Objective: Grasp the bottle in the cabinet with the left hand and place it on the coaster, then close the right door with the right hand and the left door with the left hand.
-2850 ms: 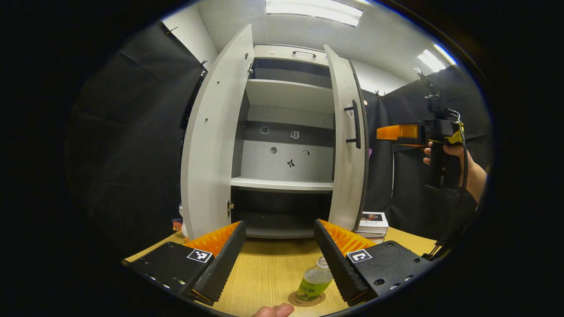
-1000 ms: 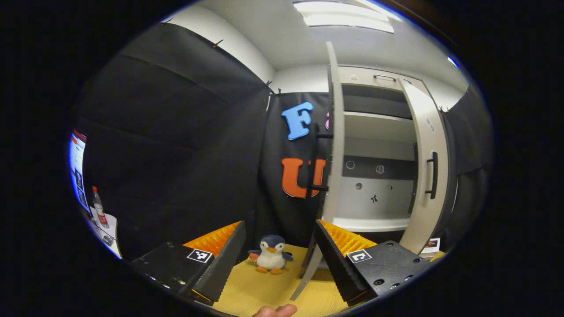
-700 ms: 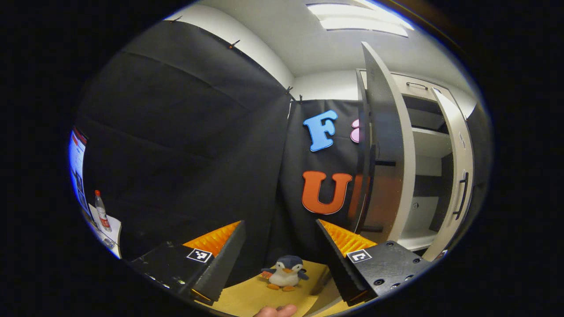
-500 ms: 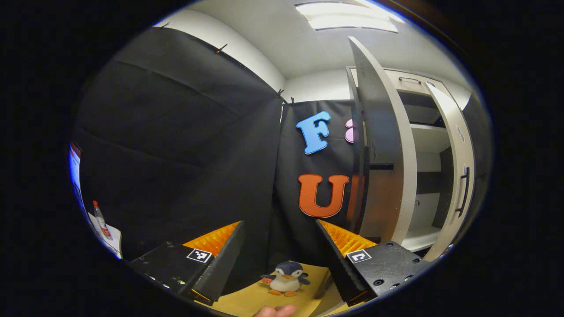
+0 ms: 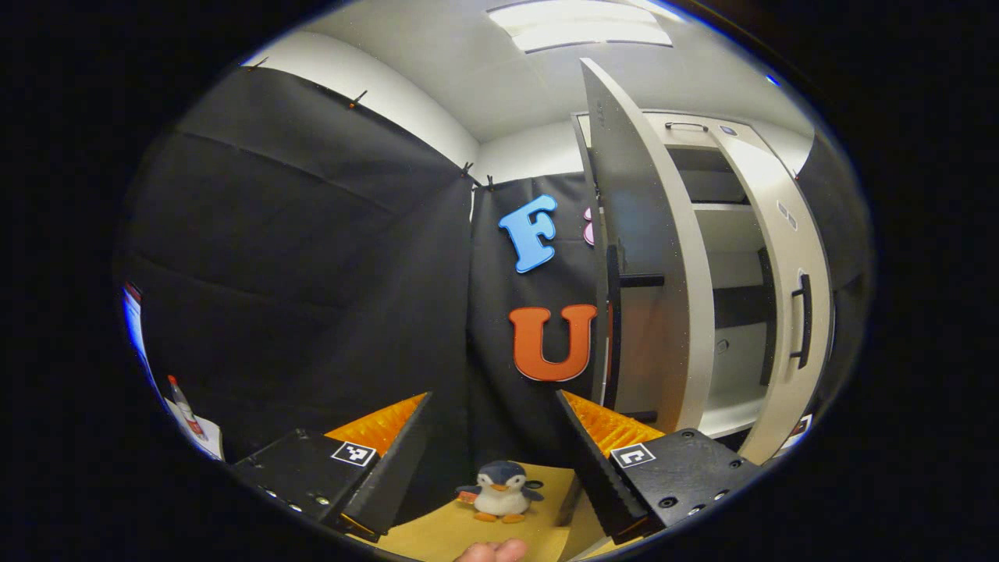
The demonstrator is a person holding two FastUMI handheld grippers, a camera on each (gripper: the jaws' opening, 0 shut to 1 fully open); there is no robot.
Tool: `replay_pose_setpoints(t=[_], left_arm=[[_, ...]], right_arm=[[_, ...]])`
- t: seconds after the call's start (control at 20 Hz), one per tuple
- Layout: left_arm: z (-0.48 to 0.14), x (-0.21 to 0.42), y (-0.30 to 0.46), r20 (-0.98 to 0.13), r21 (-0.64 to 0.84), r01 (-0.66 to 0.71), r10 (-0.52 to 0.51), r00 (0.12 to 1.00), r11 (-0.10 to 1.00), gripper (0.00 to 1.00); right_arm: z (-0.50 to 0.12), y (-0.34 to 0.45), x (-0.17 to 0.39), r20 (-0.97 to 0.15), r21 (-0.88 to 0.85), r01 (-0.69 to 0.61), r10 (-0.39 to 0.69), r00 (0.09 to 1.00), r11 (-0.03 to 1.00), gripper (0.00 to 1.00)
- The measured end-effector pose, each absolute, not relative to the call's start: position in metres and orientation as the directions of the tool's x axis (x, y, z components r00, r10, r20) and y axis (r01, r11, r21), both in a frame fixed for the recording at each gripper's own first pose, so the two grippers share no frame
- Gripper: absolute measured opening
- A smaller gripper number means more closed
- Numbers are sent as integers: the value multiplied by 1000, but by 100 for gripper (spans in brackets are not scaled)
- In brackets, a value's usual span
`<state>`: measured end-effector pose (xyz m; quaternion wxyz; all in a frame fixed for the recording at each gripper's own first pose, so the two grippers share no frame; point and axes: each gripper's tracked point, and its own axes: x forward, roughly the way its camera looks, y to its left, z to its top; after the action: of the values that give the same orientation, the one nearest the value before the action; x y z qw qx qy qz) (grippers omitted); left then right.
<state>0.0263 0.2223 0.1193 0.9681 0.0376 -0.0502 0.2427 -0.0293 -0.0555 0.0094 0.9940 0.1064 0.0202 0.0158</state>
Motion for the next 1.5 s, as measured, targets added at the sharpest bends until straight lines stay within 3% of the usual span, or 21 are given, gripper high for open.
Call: replay_pose_setpoints(t=[0.35, 0.4, 0.5, 0.55, 0.6, 0.75, 0.8, 0.85, 0.9, 0.95, 1.0, 1.1, 1.15, 1.3, 1.35, 1.4, 1.5], left_arm=[[118, 60, 138, 117, 18, -275, 271, 956, 961, 99], [120, 65, 126, 124, 19, -244, 239, 963, 970, 94], [123, 70, 113, 136, 22, -207, 202, 970, 978, 99], [123, 70, 108, 138, 25, -195, 190, 972, 980, 95], [124, 70, 105, 139, 28, -187, 182, 974, 982, 99], [126, 68, 104, 142, 25, -180, 175, 974, 983, 91], [127, 65, 105, 142, 21, -179, 174, 975, 984, 99], [127, 63, 106, 141, 18, -178, 173, 975, 984, 99], [128, 62, 106, 138, 15, -178, 174, 975, 984, 99], [129, 61, 108, 132, 10, -182, 179, 975, 983, 95], [127, 58, 109, 116, -5, -188, 188, 975, 982, 99], [119, 44, 99, 96, -43, -166, 169, 981, 985, 95], [111, 35, 88, 90, -56, -155, 160, 983, 986, 99], [88, 19, 71, 73, -61, -146, 150, 986, 987, 95], [81, 16, 65, 64, -62, -140, 144, 988, 988, 99], [72, 12, 60, 61, -62, -138, 141, 988, 989, 95], [56, 2, 52, 51, -67, -138, 142, 989, 988, 95]], right_arm=[[16, -60, -30, -32, 202, -8, 15, 999, 979, 99], [16, -60, -31, -34, 202, -4, 11, 999, 979, 99], [16, -60, -33, -34, 201, 8, -1, 999, 980, 98], [17, -60, -33, -35, 200, 12, -5, 999, 980, 99], [17, -60, -33, -36, 199, 16, -9, 999, 980, 98], [17, -61, -34, -39, 196, 20, -12, 999, 980, 99], [16, -61, -35, -39, 196, 19, -12, 999, 980, 98], [16, -61, -35, -39, 194, 17, -10, 999, 981, 94], [16, -61, -36, -39, 194, 14, -7, 999, 981, 98], [16, -60, -36, -41, 193, 11, -3, 999, 981, 94], [15, -60, -36, -41, 190, 4, 3, 999, 982, 98], [16, -59, -34, -34, 185, -11, 18, 999, 983, 98], [15, -58, -32, -37, 182, -20, 27, 999, 983, 98], [12, -39, -23, -40, 178, -64, 72, 997, 982, 98], [14, -33, -19, -38, 176, -77, 85, 996, 981, 94], [14, -29, -16, -40, 172, -91, 99, 994, 981, 94], [11, -24, -14, -55, 163, -110, 121, 991, 981, 98]])
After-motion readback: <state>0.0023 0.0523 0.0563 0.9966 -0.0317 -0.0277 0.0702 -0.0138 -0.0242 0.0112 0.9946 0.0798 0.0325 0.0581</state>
